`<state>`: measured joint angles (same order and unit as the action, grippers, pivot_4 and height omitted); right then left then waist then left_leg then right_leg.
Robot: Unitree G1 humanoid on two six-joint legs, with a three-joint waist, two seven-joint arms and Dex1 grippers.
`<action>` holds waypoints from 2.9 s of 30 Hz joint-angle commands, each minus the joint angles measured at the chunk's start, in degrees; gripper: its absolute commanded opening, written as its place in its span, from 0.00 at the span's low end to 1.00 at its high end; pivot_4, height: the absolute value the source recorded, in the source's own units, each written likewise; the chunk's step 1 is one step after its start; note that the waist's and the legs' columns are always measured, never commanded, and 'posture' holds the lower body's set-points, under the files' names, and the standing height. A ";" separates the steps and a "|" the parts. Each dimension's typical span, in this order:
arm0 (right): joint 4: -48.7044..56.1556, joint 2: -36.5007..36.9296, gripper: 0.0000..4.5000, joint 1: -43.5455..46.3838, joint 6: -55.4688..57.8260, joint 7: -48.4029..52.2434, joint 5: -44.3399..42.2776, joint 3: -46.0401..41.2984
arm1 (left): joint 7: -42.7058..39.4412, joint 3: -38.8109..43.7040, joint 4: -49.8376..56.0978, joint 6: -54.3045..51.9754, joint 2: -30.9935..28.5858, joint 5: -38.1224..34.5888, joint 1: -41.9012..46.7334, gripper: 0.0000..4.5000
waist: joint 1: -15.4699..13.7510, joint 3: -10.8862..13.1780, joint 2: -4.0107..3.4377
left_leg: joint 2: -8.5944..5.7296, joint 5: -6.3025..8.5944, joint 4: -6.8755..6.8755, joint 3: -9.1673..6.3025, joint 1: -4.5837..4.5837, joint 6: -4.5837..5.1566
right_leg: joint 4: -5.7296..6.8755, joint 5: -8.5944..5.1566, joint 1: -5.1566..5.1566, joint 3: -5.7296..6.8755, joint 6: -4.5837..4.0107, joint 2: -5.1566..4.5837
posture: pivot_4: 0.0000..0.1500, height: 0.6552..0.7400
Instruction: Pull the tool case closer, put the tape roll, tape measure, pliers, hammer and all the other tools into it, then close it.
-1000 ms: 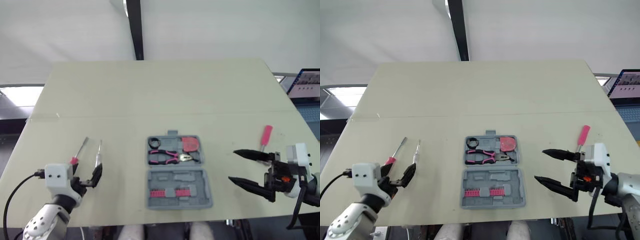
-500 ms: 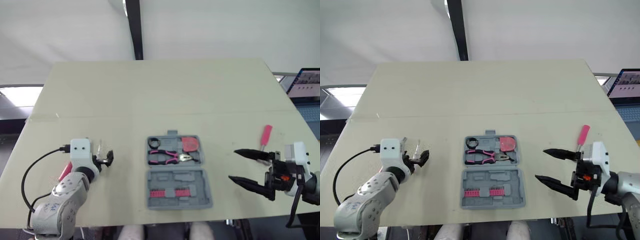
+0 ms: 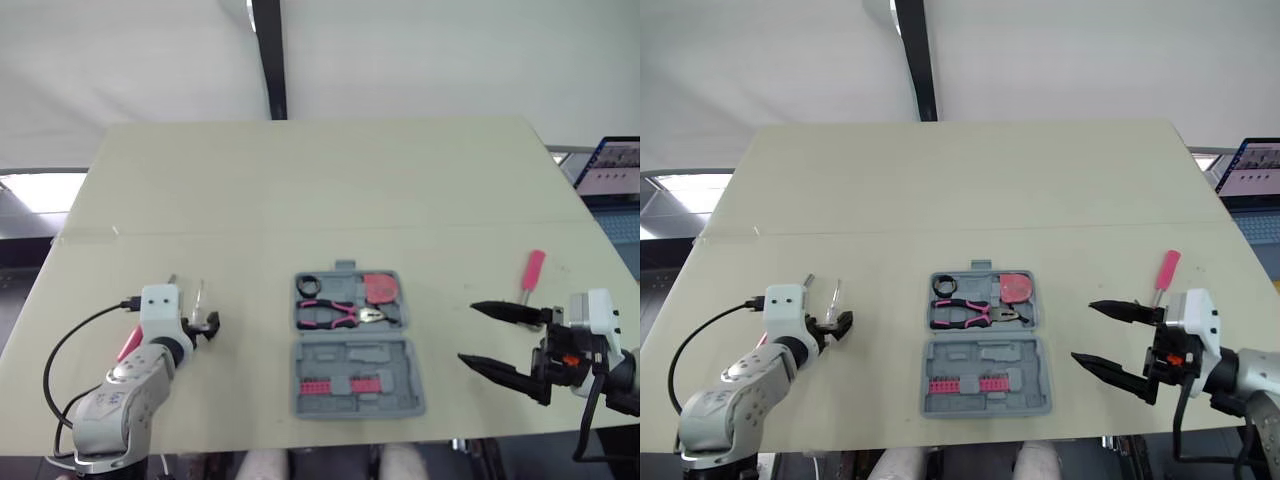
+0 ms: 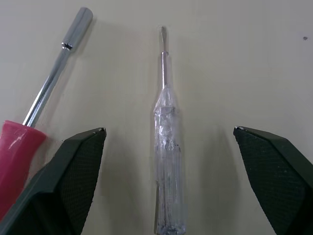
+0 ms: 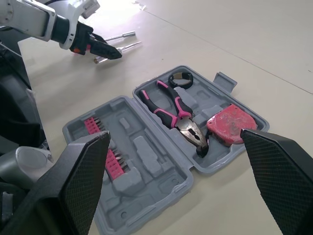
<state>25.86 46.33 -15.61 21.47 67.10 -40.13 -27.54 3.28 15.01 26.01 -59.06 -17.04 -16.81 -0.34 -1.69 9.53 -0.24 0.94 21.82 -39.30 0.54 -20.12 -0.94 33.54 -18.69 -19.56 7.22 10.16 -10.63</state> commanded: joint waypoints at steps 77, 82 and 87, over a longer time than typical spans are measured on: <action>1.88 1.68 1.00 -2.25 -0.34 -1.13 0.47 -1.16 | -54.09 -53.20 0.73 6.64 -21.82 11.26 37.20 0.01 | -1.34 0.04 -0.08 | -0.01 -0.03 -0.01 0.07 -0.09 -0.04 | 0.07 0.00 -0.11 -0.03 0.01 0.02 | 1.00 1.00; 2.22 1.51 1.00 -2.62 -0.09 -1.45 0.25 -1.64 | -53.94 -55.02 -1.00 5.75 -20.43 12.80 38.89 0.01 | -1.45 0.04 -0.08 | -0.01 -0.03 -0.05 0.06 -0.09 -0.04 | 0.07 0.00 -0.10 -0.02 0.01 0.02 | 1.00 1.00; 2.77 1.25 1.00 -3.49 -0.35 -1.72 0.07 -2.20 | -53.85 -55.69 -3.10 5.68 -18.67 13.73 39.41 0.01 | -1.37 0.04 -0.08 | -0.01 -0.03 -0.04 0.05 -0.10 -0.04 | 0.08 0.00 -0.11 -0.02 0.01 0.02 | 1.00 1.00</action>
<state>26.71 47.44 -18.81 21.38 65.52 -39.03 -27.59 -50.49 -40.60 23.15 -53.64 -36.23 -3.98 38.19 -3.06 9.57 -0.32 0.93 21.79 -39.35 0.60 -20.21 -0.97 33.62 -18.69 -19.67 7.20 10.17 -10.60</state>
